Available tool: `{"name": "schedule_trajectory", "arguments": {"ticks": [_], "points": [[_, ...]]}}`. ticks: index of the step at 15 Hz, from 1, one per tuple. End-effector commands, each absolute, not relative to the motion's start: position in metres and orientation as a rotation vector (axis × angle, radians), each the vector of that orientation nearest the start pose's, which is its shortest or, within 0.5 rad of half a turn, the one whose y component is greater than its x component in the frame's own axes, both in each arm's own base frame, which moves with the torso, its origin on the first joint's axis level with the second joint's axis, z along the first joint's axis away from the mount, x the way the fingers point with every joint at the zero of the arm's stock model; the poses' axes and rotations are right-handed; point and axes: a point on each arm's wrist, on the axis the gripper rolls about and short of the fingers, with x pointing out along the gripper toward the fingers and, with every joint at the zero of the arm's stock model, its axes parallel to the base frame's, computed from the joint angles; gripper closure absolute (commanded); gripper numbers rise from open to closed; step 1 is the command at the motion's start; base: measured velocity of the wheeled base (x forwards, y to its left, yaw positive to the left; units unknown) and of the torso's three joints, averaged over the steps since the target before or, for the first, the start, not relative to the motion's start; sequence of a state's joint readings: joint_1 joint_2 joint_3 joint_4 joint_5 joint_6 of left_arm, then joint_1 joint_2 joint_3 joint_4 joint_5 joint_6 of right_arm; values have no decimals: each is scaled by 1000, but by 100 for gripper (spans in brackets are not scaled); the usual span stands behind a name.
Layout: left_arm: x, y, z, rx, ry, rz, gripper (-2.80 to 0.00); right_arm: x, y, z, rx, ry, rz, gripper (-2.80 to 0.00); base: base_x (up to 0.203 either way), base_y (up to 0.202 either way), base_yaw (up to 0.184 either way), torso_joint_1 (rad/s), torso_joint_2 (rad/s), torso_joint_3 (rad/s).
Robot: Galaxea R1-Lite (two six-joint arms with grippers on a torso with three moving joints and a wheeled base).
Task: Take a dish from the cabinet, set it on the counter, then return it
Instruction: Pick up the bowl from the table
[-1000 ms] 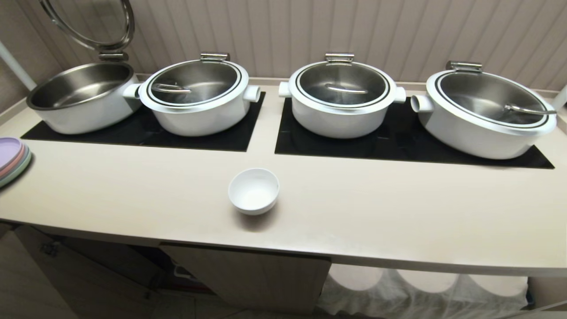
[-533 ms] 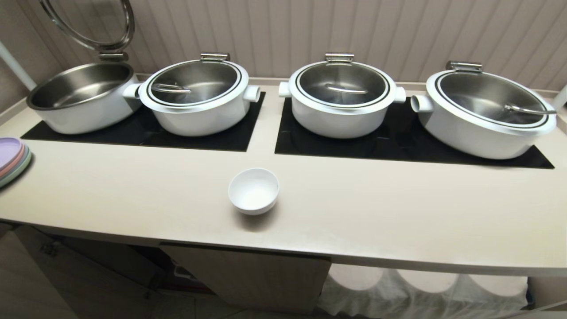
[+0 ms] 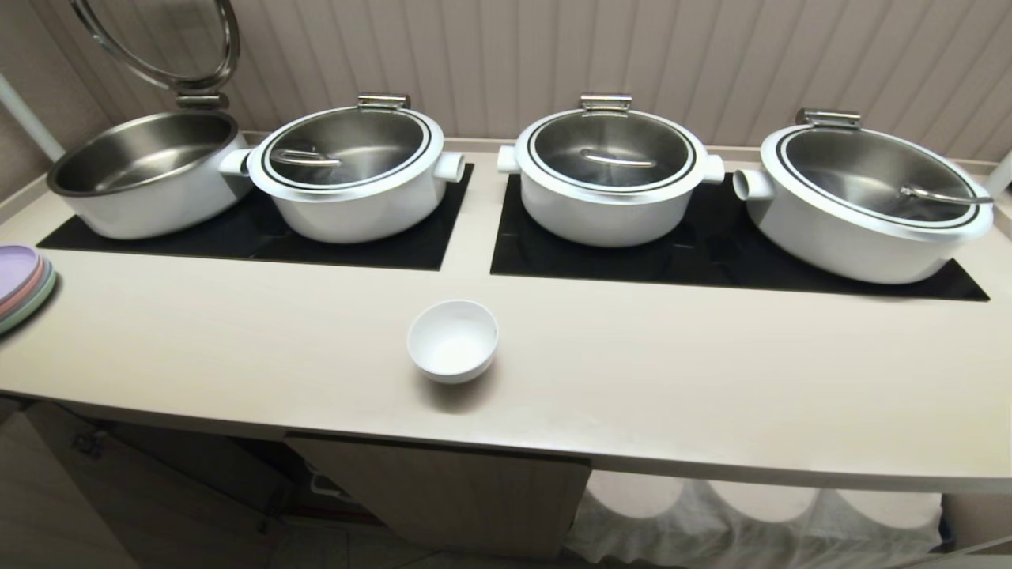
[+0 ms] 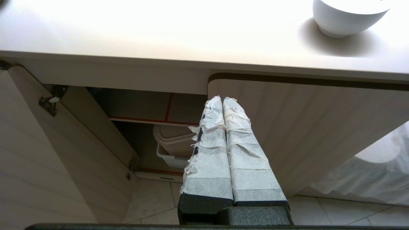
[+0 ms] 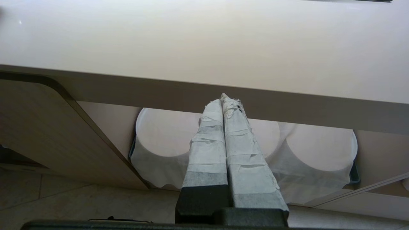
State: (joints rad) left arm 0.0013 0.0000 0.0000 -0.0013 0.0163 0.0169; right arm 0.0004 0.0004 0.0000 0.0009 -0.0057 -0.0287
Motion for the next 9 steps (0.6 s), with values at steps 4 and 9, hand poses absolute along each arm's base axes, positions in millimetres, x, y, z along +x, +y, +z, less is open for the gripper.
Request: {"name": "schedule_trajectory", "arguments": {"ticks": [4, 9], "points": [[-23, 0, 76, 121, -4, -12, 0, -23, 0, 75, -29, 0, -6, 0, 0, 0, 0, 0, 0, 0], [-23, -1, 77, 146, -8, -23, 0, -23, 0, 75, -29, 1, -5, 0, 0, 0, 0, 0, 0, 0]]}}
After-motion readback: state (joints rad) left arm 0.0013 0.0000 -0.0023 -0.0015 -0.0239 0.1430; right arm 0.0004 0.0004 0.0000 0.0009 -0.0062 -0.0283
